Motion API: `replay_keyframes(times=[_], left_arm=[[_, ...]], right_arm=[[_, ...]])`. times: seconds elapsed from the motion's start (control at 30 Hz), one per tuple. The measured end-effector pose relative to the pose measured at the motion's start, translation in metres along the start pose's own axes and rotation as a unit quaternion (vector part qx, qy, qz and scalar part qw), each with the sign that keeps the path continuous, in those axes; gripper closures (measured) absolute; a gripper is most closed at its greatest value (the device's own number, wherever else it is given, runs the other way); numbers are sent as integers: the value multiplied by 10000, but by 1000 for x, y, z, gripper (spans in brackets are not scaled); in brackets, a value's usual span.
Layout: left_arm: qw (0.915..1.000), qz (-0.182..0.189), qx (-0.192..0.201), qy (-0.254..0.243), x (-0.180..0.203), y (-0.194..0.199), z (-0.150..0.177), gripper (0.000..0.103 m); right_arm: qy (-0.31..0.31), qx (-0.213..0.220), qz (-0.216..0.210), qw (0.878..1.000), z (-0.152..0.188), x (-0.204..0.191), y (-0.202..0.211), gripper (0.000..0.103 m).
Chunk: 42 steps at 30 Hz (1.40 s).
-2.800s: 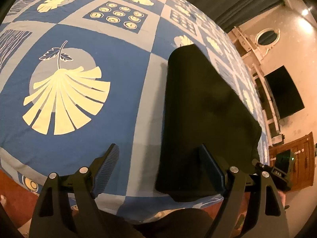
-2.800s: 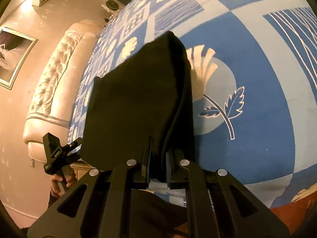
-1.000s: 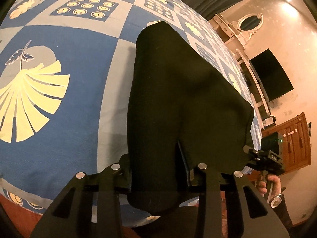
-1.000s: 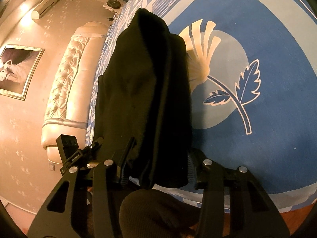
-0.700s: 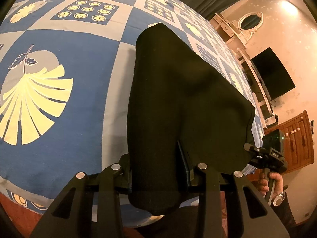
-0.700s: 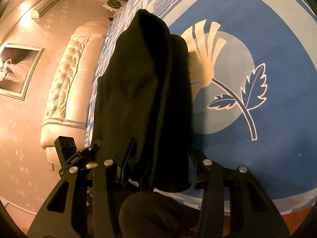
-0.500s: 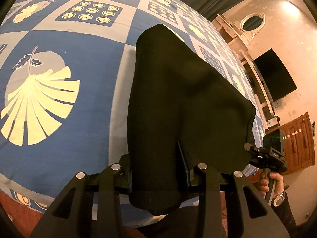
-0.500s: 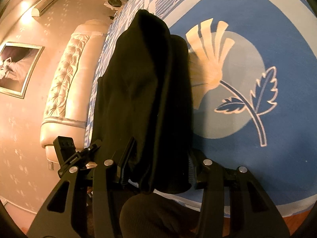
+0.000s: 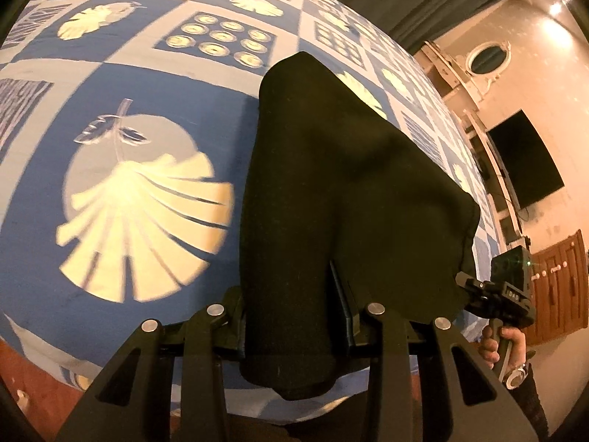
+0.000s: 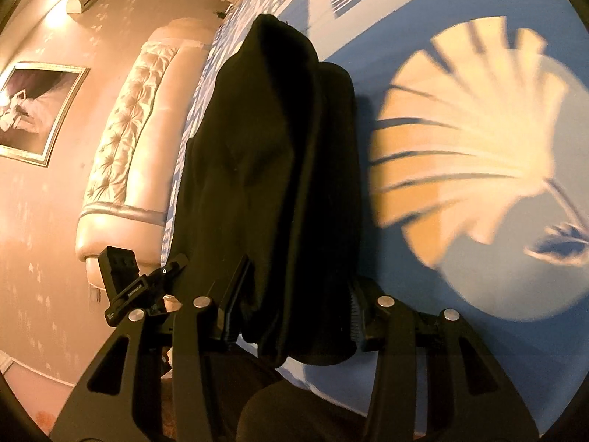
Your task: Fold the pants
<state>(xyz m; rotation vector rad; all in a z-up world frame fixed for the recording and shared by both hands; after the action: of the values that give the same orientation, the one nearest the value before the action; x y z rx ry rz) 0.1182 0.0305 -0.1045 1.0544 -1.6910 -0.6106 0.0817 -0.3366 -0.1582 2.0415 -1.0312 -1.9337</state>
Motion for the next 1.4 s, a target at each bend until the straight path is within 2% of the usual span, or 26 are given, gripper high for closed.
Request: replay_keyframes(times=[0.17,0.37,0.47,0.63,0.67,0.73,0.83,1.03,1.23,1.4], left_arm=[[9998,-10,77,194,-24,9,-5,67],[9996,74,90,256,-35,12,-4,66],[9996,144,43,221,-36,12,-1,63],[9978,616,221,69,-39,30,-2,56],[9972,674,299,89,-43,35,-3,49],[9948,826,586,142,-54,49,-10,39],[9925,923,777,218,-69,56,-25,33],[9905,1237,523,303,-71,23,-66,32],[9927,1177,236,109,-61,-20,-98,32],[9921,1248,87,-67,-48,-44,-115,32]], right_arm=[[25,6,-158,9999,-4,-6,-17,59],[59,-48,-148,9999,-2,-11,-20,59],[23,-16,-143,9999,-2,-11,-18,58],[17,-24,-212,9998,-5,-25,-19,39],[62,-15,-168,9998,-6,-27,-18,37],[211,43,-36,9998,-12,-32,-16,27],[293,329,74,9990,-27,-33,-12,19],[-325,808,-534,9948,-63,-20,-14,16],[-399,847,-617,9937,-89,-17,-23,15],[-213,714,-686,9949,-100,-23,-33,14]])
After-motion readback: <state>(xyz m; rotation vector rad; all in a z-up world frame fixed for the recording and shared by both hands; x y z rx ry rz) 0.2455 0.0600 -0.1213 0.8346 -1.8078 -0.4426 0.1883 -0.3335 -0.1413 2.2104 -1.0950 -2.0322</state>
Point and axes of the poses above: each gripper's, at about its wrist camera, not at the fingertips, and y roughly against the way its jaws point, x to its right, z to its underside, the point moved 6 cm from there along -y, roughly the way its jaws point, and after that the axes turned 1 degree about -z, right-handed, at the moved point
